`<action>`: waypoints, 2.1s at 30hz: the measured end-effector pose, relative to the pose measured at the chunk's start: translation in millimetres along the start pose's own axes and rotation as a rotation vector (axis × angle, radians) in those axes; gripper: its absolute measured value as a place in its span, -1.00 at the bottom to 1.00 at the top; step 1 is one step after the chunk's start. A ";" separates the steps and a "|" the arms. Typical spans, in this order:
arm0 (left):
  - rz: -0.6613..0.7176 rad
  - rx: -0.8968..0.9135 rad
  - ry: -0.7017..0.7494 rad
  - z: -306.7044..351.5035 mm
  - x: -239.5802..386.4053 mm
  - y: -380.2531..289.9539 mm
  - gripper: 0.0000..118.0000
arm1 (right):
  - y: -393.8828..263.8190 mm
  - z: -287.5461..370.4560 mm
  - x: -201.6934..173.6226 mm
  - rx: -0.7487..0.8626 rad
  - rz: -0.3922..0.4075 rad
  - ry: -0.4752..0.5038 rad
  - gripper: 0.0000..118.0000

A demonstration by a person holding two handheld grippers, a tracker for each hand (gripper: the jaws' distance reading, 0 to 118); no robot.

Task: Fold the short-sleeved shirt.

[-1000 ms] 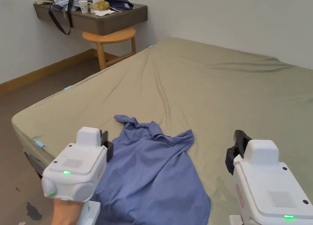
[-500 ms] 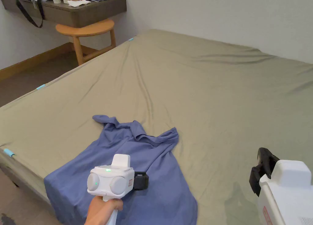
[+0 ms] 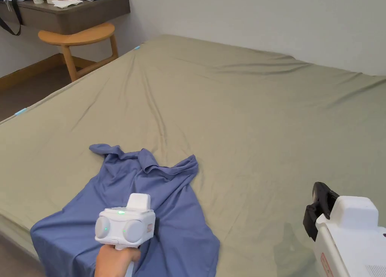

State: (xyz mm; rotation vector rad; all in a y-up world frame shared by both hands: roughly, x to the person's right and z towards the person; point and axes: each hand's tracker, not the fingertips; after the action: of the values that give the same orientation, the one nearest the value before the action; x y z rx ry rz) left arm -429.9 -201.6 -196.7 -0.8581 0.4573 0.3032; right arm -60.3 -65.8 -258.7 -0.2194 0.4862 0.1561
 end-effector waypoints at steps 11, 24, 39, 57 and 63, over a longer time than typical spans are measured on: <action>-0.032 0.401 -0.230 175.5 30.7 80.9 -1.00 | 11.7 35.5 35.6 0.067 -0.039 -0.052 -0.98; -0.295 0.629 -0.556 280.0 197.9 157.5 -1.00 | 24.5 91.0 101.0 0.151 -0.048 -0.200 -0.98; -0.475 0.208 -0.732 157.9 335.9 73.7 -1.00 | -2.6 136.1 174.2 0.105 -0.064 -0.396 -0.98; -0.501 -0.021 -0.485 43.1 350.3 -21.7 0.58 | -23.2 138.8 182.4 0.041 -0.099 -0.423 -0.98; -0.294 0.326 -0.570 121.2 307.9 28.9 0.97 | -6.9 138.5 178.1 0.081 -0.109 -0.421 -0.98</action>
State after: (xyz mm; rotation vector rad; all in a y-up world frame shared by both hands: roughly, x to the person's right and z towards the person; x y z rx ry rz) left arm -145.1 -66.4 -301.2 -0.4779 -0.1507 0.1823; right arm 158.1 -21.3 -223.4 -0.1281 0.0610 0.0720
